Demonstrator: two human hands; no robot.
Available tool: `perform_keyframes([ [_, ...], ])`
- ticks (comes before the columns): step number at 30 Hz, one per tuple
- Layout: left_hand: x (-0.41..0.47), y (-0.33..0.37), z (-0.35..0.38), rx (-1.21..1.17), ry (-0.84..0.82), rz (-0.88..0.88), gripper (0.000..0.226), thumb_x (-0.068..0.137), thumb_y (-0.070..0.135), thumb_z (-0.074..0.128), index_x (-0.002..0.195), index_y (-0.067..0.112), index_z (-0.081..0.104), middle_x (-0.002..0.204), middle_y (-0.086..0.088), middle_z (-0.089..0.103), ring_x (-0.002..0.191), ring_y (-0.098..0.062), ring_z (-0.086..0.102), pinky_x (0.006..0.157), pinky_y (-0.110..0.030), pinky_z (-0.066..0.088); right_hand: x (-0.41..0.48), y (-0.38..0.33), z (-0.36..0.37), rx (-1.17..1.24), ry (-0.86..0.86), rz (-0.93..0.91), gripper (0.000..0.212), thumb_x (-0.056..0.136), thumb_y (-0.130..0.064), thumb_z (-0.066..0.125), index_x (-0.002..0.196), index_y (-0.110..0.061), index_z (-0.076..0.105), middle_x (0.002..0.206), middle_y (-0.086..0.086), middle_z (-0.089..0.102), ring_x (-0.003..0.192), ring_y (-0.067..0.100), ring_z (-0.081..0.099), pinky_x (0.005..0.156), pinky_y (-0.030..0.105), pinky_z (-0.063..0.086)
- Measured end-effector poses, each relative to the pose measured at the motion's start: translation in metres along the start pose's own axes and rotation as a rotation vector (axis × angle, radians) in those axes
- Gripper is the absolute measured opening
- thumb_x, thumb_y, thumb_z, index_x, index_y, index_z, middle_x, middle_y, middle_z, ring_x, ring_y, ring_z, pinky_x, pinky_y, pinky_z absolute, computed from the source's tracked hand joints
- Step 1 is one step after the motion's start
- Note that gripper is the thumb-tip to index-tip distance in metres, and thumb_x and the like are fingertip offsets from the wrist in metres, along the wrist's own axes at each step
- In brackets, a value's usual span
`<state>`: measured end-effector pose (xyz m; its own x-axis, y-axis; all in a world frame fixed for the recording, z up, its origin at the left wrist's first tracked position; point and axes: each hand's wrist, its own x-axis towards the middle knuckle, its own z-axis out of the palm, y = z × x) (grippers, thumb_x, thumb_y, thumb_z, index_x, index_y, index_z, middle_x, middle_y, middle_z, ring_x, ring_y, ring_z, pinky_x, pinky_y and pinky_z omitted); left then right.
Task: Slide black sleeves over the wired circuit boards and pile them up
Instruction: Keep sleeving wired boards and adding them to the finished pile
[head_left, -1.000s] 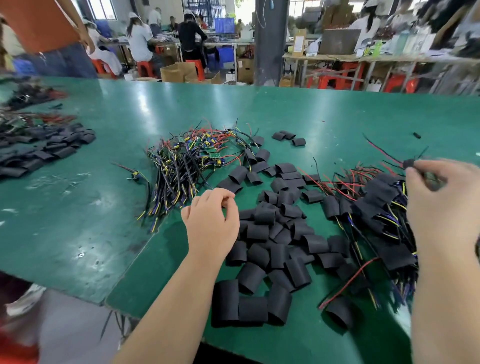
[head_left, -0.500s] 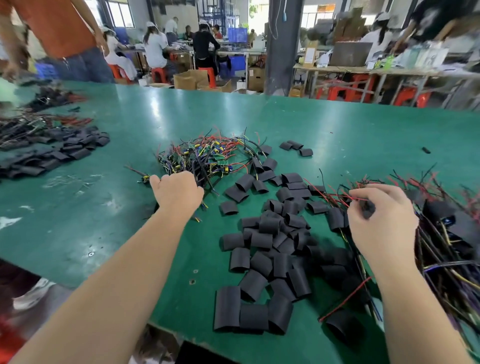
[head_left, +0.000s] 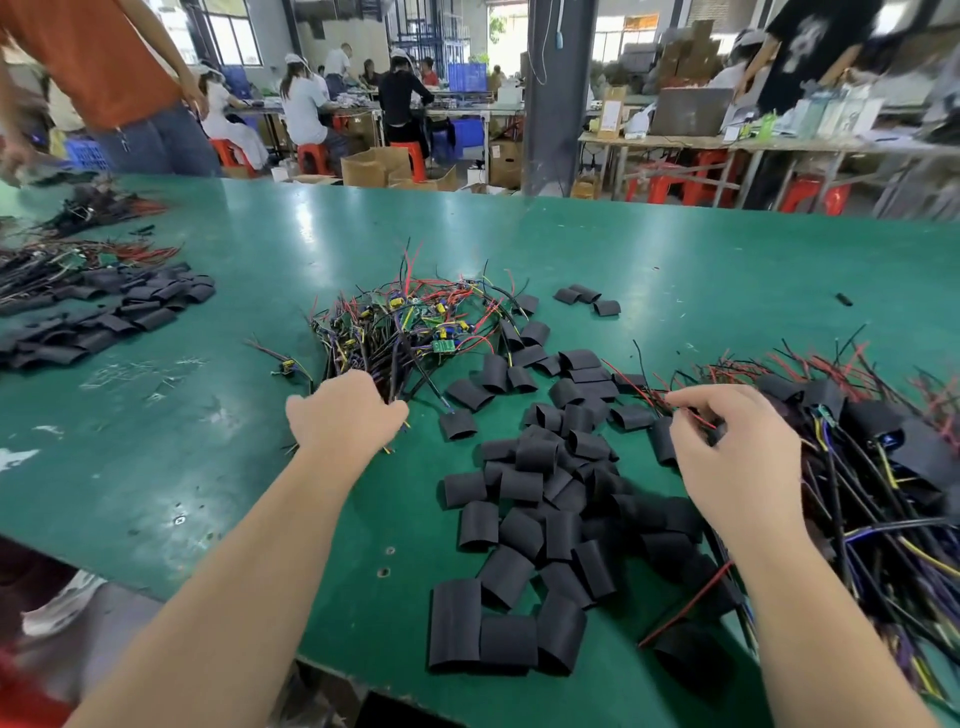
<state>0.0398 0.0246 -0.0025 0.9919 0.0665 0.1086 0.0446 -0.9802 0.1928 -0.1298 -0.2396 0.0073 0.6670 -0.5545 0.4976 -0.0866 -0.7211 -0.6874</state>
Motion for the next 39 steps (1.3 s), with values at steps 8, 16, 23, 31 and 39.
perform_keyframes([
  [8,0.011,0.04,0.012,0.23,0.006,0.335,0.042,0.095,0.033,0.038,0.136,0.031,0.041,0.124,-0.012,0.059,0.115,-0.033,0.051,0.096,-0.044,0.03,-0.003,-0.005,0.003,-0.006,-0.048,-0.021,0.018,0.087,-0.004,0.059,0.093,-0.016,0.071,0.093,-0.005,0.062,0.089,0.014,0.058,0.078,0.02,0.038],
  [16,0.019,0.043,0.009,-0.557,0.272,0.111,0.028,0.093,0.038,0.052,0.08,0.023,0.072,0.08,0.005,0.07,0.079,-0.017,0.062,0.079,-0.03,0.038,-0.006,-0.009,0.006,-0.01,-0.078,-0.09,0.018,0.087,-0.001,0.06,0.092,-0.013,0.072,0.087,-0.008,0.06,0.081,0.013,0.057,0.076,0.02,0.04],
  [23,-0.024,0.042,-0.04,-1.289,-0.132,0.509,0.023,0.084,0.002,0.069,0.089,0.024,0.064,0.079,0.002,0.075,0.07,-0.015,0.072,0.066,-0.016,0.053,-0.005,-0.009,0.007,0.382,-0.166,0.256,0.025,0.088,-0.003,0.06,0.083,-0.025,0.071,0.074,-0.009,0.068,0.061,0.002,0.055,0.061,0.009,0.042],
  [31,-0.068,0.035,-0.02,-0.897,-0.539,0.697,0.034,0.09,-0.004,0.058,0.111,0.022,0.053,0.086,-0.002,0.074,0.075,-0.018,0.072,0.07,-0.018,0.052,-0.009,-0.02,0.014,1.277,-0.382,0.523,0.044,0.073,-0.001,0.067,0.115,-0.01,0.063,0.097,0.011,0.072,0.062,0.015,0.063,0.054,0.019,0.049],
  [39,-0.088,0.053,-0.005,-0.495,-0.163,0.761,0.027,0.095,0.028,0.055,0.121,0.027,0.063,0.111,0.01,0.069,0.1,-0.005,0.062,0.092,-0.026,0.045,-0.012,-0.018,0.026,0.969,-0.276,0.436,0.008,0.082,0.003,0.069,0.081,-0.004,0.064,0.073,0.013,0.07,0.068,0.022,0.071,0.056,0.021,0.053],
])
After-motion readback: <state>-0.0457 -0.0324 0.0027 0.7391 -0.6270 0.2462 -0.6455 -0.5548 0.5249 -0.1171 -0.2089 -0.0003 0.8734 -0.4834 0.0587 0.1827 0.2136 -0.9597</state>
